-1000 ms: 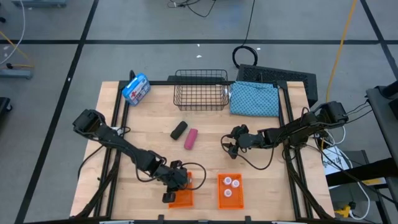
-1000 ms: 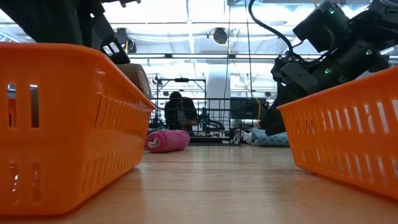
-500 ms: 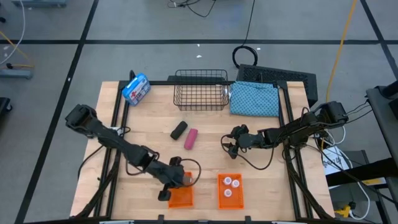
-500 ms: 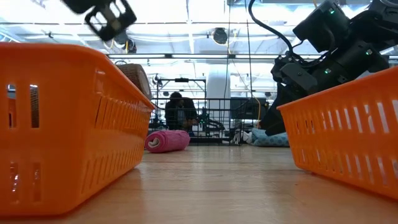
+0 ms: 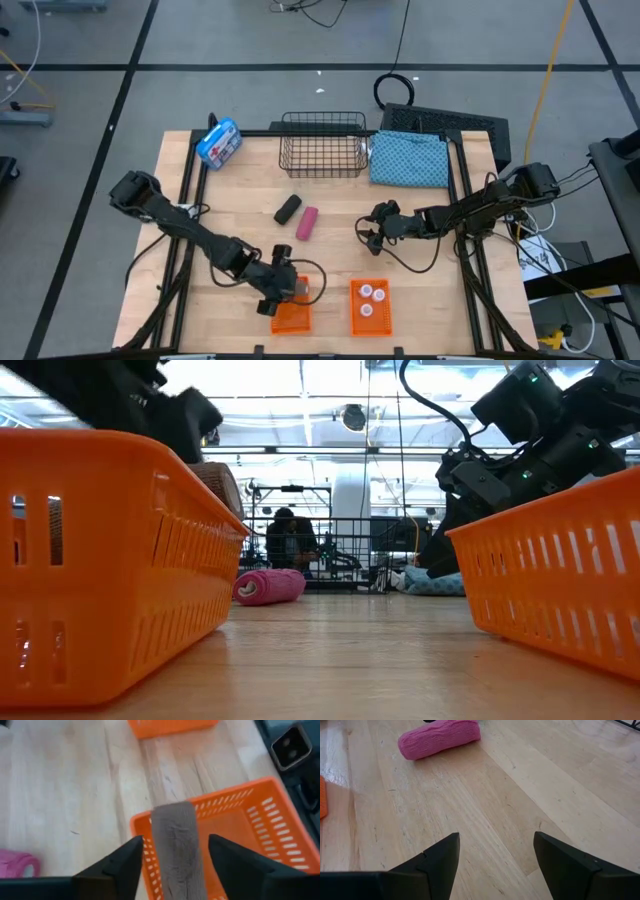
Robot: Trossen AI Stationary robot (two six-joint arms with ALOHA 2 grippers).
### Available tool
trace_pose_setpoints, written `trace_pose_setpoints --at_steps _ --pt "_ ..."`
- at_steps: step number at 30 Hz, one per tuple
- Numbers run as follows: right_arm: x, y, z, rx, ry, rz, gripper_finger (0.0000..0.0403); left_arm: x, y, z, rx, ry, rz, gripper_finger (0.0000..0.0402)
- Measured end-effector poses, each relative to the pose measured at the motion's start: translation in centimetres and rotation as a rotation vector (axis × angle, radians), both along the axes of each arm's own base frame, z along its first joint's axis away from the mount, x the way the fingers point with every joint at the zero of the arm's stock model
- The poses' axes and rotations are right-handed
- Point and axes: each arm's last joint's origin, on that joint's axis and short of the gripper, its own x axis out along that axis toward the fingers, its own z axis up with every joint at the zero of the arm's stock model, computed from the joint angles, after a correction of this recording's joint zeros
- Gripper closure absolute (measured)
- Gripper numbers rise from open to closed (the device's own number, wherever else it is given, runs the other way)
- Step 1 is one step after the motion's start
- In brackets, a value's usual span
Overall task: Pick & Place Medicine items
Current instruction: Put the brown bandage into the left orange basket
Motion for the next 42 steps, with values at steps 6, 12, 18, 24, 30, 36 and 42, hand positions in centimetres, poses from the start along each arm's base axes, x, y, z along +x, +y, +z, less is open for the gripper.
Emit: trace_pose_setpoints --at_steps 6,12,18,24,30,36,42 --pt "0.0 0.0 0.0 0.001 0.000 -0.001 0.0158 0.5 -0.3 -1.6 0.008 0.045 -0.004 0.0122" --pt "0.0 0.0 0.0 0.001 -0.001 -0.001 0.0158 0.8 -0.1 -1.9 0.043 0.038 -0.014 0.0131" --pt "0.0 0.0 0.0 0.001 -0.001 -0.001 0.0158 0.8 -0.1 -1.7 0.062 0.017 -0.050 0.0216" --pt "0.0 0.0 0.0 -0.001 0.000 0.000 0.0158 1.0 -0.2 -1.6 0.047 0.002 -0.059 0.0331" --pt "0.0 0.0 0.0 -0.001 0.000 0.000 0.0158 0.7 0.0 -0.4 0.031 -0.036 -0.055 0.0359" --pt "0.0 0.0 0.0 -0.001 0.000 0.001 0.0158 0.1 -0.5 0.9 0.119 -0.123 -0.247 0.0327" --pt "0.0 0.0 0.0 -0.004 0.001 0.003 0.0158 -1.3 -2.1 0.6 0.359 -0.186 -0.754 0.0338"
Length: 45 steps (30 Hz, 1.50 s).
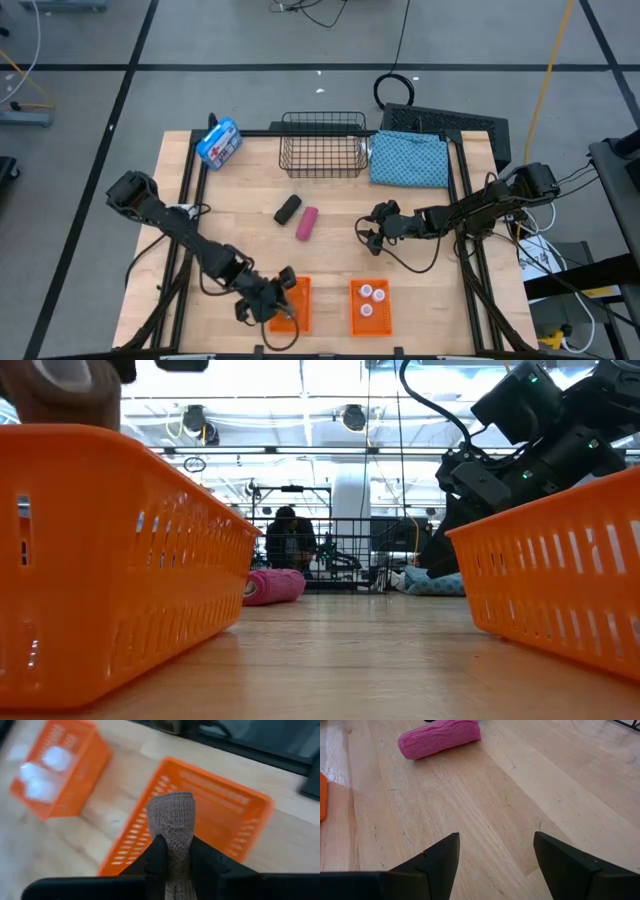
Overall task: Pick & Place Medicine items
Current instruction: Put the brown bandage into the left orange basket
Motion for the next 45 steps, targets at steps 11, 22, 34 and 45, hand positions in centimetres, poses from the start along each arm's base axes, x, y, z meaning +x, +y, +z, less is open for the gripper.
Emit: trace_pose_setpoints --at_steps 11,22,34,45 --pt "0.0 0.0 0.0 -0.004 0.001 0.001 0.0158 0.2 0.1 0.1 -0.042 0.005 -0.052 0.0335" --pt "0.0 0.0 0.0 -0.022 0.005 0.014 0.0158 0.3 0.1 0.2 0.001 -0.041 -0.180 0.0331" --pt "0.0 0.0 0.1 -0.044 0.004 0.031 0.0158 1.1 1.2 0.3 0.088 -0.156 -0.464 0.0330" --pt "0.3 0.0 0.4 -0.029 -0.042 0.025 0.0158 2.4 2.0 -0.9 0.168 -0.234 -0.583 0.0330"
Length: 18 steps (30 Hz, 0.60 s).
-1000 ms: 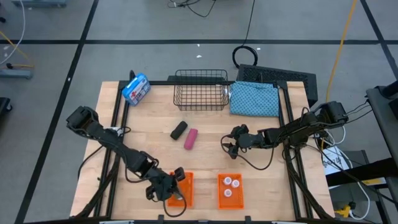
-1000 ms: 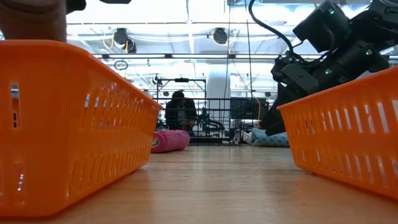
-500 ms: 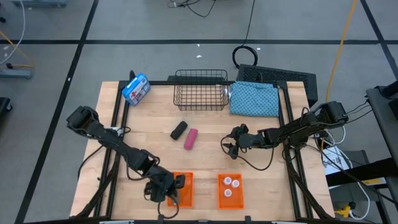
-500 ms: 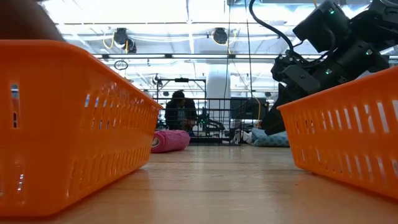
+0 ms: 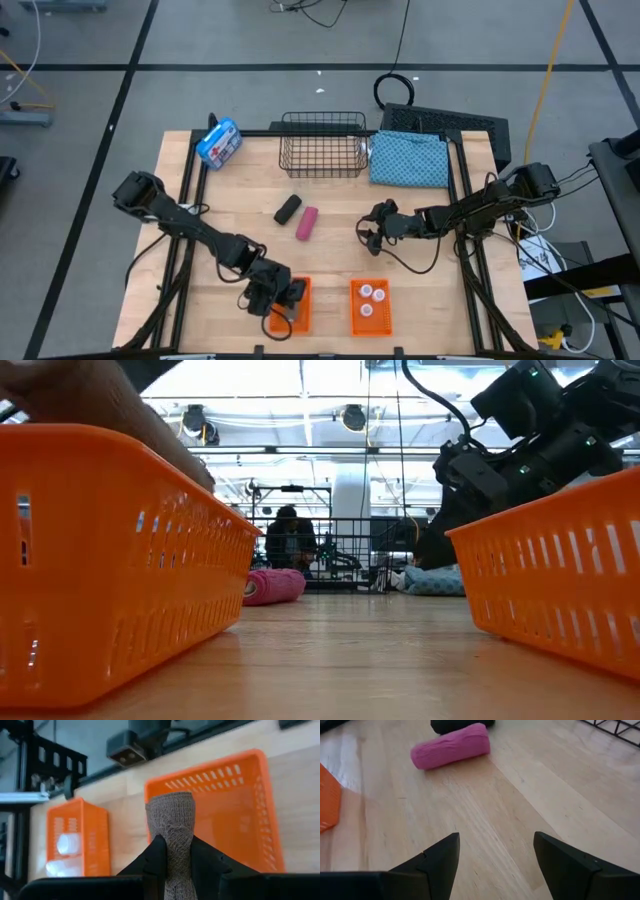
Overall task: Pick & Place Medicine items
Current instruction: Put the brown bandage into the left orange basket
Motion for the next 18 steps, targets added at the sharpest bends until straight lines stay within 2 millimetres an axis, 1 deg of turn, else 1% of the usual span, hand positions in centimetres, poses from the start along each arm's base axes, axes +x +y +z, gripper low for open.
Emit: trace_pose_setpoints --at_steps 3,5,8,10,12,18 --pt "0.1 0.0 0.1 0.001 -0.013 0.000 0.0158 -0.2 -0.2 -0.4 0.015 0.014 -0.017 0.0330" --pt "0.1 0.0 0.1 -0.003 -0.017 0.004 0.0158 0.2 -0.6 -0.6 0.005 -0.011 -0.022 0.0330" --pt "0.1 0.0 0.2 -0.005 -0.020 0.006 0.0158 0.4 -0.9 -0.9 -0.017 -0.005 0.018 0.0329" --pt "0.1 0.0 0.1 -0.005 -0.017 0.006 0.0158 0.9 -1.1 -0.7 -0.062 -0.031 0.069 0.0329" --pt "0.1 0.0 0.1 -0.005 -0.016 0.006 0.0158 0.9 -1.1 -0.6 -0.078 -0.021 0.103 0.0329" --pt "0.1 0.0 0.1 -0.003 -0.013 0.005 0.0158 1.0 -1.1 -0.6 -0.088 -0.016 0.118 0.0328"
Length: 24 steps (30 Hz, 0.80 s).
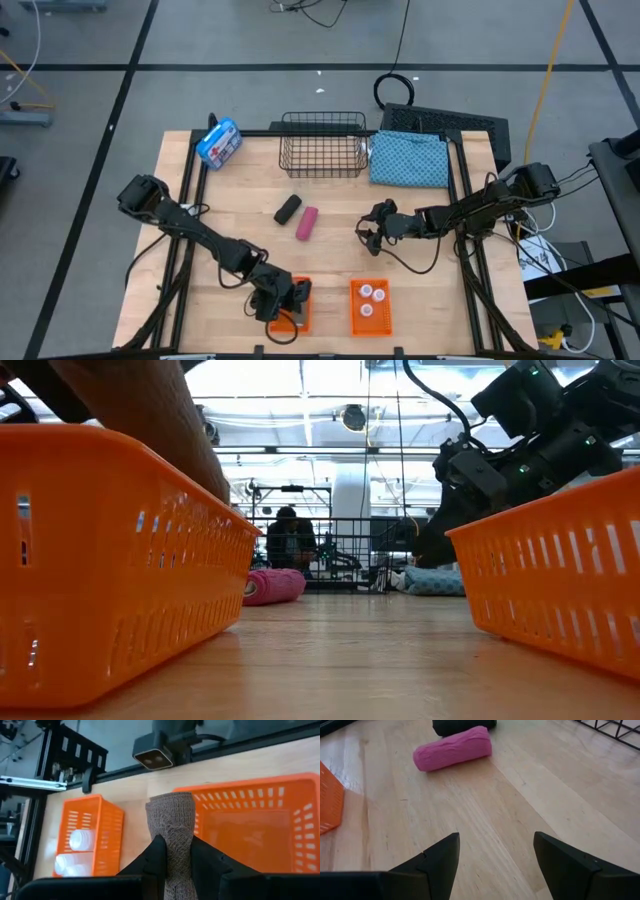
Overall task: Pick & Place Medicine items
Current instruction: Put the brown bandage into the left orange basket, then put the black bandage into the left orange basket
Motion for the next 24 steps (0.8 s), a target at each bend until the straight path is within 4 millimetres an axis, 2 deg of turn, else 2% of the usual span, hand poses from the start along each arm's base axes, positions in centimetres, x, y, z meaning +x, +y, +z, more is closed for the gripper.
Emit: trace_pose_setpoints --at_steps 6,17,24 --pt "0.00 -0.01 0.00 -0.003 0.001 0.001 0.0158 0.00 0.16 -0.11 0.016 0.013 0.045 0.0302" --pt "0.00 -0.01 0.00 -0.005 0.002 0.003 0.0158 -0.10 0.23 -0.23 0.016 0.038 0.067 0.0206" --pt "0.00 -0.01 0.00 -0.009 0.003 0.006 0.0158 0.01 0.46 -0.26 0.015 0.048 0.119 0.0194"
